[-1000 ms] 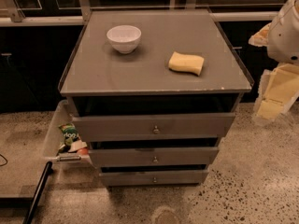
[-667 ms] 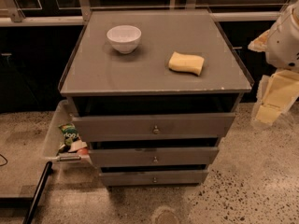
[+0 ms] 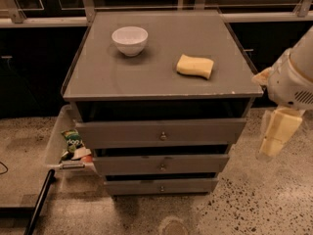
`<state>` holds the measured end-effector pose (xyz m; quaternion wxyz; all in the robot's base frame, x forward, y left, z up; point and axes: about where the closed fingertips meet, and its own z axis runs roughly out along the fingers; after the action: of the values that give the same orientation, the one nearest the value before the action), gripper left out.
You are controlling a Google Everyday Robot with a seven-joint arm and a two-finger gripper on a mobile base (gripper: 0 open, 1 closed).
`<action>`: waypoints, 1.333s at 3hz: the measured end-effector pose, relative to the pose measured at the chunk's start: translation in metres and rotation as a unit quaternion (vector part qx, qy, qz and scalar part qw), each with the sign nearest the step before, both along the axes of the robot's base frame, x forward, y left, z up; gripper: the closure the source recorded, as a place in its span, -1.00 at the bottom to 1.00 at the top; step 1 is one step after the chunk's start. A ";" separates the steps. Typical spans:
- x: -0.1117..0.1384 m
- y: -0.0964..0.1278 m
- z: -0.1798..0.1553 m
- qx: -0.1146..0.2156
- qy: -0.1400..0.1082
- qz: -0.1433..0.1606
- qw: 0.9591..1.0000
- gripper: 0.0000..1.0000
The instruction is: Open top drawer
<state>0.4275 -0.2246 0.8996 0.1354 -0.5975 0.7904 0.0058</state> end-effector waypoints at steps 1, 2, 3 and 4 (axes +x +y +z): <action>0.000 0.002 -0.051 0.018 -0.013 0.050 0.998 -1.00; 0.008 0.003 -0.095 0.021 -0.024 0.088 0.996 -1.00; 0.012 0.004 -0.103 0.020 -0.020 0.087 0.996 -1.00; 0.036 0.004 -0.125 0.054 -0.014 0.089 0.994 -1.00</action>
Offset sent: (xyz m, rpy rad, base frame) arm 0.0157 0.0005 -0.1485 0.0544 -0.0526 0.2486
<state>0.4636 -0.2206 0.7749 0.1778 -0.6572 0.7306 0.0522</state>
